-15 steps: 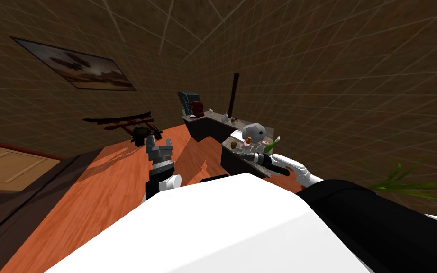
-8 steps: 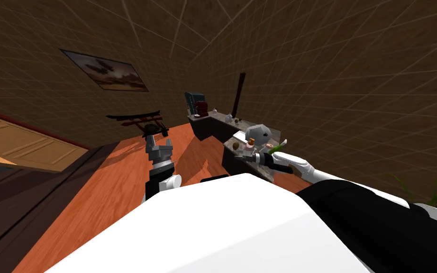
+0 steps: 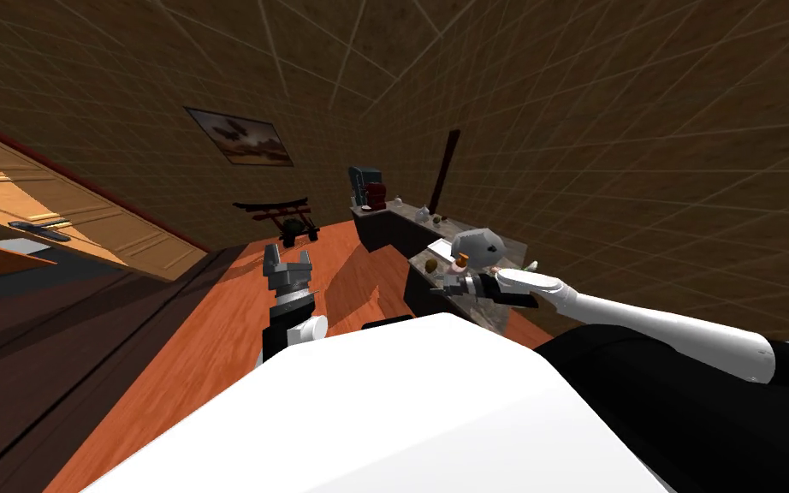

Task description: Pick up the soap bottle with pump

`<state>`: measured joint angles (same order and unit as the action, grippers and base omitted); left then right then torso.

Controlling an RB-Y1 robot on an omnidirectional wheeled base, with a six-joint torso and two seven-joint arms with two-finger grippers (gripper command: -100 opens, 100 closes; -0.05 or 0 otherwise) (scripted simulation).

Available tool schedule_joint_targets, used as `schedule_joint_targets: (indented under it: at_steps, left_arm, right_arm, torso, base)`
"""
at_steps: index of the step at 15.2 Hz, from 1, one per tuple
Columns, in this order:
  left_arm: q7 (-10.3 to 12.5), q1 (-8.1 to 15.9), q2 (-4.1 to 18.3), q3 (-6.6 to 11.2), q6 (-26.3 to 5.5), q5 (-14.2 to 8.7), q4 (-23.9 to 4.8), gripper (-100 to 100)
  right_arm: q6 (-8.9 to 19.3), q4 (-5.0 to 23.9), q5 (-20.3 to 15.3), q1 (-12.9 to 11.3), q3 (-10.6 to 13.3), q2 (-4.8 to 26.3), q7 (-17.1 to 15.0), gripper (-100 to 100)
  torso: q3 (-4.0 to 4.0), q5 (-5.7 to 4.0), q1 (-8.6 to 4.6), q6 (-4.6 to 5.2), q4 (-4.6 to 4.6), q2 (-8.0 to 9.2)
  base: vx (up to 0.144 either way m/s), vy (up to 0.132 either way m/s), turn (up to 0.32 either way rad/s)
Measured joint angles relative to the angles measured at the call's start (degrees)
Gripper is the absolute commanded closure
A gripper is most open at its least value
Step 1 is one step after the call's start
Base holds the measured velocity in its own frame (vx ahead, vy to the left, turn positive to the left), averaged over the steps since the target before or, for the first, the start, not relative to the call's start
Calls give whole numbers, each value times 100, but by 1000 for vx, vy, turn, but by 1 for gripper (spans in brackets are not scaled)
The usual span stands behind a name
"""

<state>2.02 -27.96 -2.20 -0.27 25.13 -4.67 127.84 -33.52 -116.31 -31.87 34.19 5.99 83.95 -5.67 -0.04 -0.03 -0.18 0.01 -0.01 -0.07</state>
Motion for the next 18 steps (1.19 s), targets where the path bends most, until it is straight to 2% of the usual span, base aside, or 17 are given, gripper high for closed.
schedule_joint_targets:
  at_steps: [2,5,18]
  left_arm:
    - [0,1,0,0,0,0,0,0]
    - [0,1,0,0,0,0,0,0]
    - [0,0,0,0,0,0,0,0]
  right_arm:
    - [-19,46,-107,109,-31,261,25,-100]
    - [28,91,-287,74,74,669,-24,-100]
    - [-36,425,-877,220,201,2252,-37,-100]
  torso:
    - [1,0,-2,-4,0,2]
    - [0,0,1,-4,0,0]
    - [0,1,4,0,0,-1]
  base:
    - [-26,-42,157]
    - [-20,-34,176]
    - [-28,-34,187]
